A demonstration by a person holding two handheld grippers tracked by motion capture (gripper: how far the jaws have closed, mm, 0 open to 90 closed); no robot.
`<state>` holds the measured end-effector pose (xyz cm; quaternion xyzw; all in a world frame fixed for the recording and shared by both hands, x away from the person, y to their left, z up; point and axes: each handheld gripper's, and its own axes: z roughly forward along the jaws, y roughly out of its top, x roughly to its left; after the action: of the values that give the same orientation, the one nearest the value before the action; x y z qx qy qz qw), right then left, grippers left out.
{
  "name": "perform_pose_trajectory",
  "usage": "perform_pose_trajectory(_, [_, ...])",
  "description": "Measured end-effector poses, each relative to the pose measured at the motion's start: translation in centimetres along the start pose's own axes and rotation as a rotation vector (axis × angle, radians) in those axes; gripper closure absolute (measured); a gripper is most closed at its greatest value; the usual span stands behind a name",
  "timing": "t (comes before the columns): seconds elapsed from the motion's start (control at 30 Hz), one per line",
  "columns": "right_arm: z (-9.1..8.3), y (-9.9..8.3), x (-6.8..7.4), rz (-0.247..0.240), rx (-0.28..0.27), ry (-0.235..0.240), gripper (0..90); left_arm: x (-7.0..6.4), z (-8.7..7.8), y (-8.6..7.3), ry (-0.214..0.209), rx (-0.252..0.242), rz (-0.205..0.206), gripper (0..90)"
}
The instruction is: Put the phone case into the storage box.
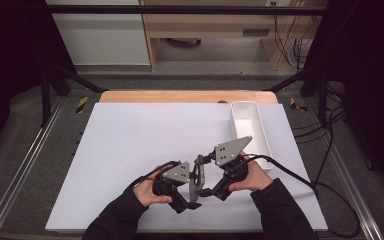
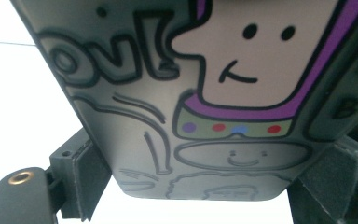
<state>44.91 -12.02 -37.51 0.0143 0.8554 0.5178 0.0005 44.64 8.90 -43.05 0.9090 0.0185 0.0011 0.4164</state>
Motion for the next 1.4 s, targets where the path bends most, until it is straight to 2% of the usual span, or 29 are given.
perform_pose_trajectory(0.3, [-0.2, 0.1, 0.0, 0.015, -0.008, -0.002, 12.3, 0.0, 0.1, -0.2, 0.006, 0.009, -0.002, 7.8])
perform_pose_trajectory(0.5, [-0.9, 0.3, -0.1, 0.023, -0.011, -0.036, 12.2, -0.1, -0.5, -0.3, 0.059, 0.000, -0.010, 2.8])
perform_pose_trajectory(0.8, [-2.1, 0.6, -0.4, 0.059, -0.028, -0.116, 12.1, 0.4, -2.1, -1.1, 0.125, -0.044, -0.070, 1.4])
perform_pose_trajectory(0.93, [-2.8, 0.4, -0.6, 0.083, -0.042, -0.161, 12.1, 0.7, -3.0, -1.7, 0.166, -0.060, -0.099, 1.1])
perform_pose_trajectory(1.03, [-3.3, 0.2, -0.7, 0.094, -0.046, -0.194, 12.0, 0.8, -3.5, -2.3, 0.194, -0.089, -0.132, 0.8])
perform_pose_trajectory(1.4, [-5.1, 0.0, -0.9, 0.132, -0.085, -0.300, 12.0, 1.1, -5.8, -4.2, 0.312, -0.162, -0.212, 0.0])
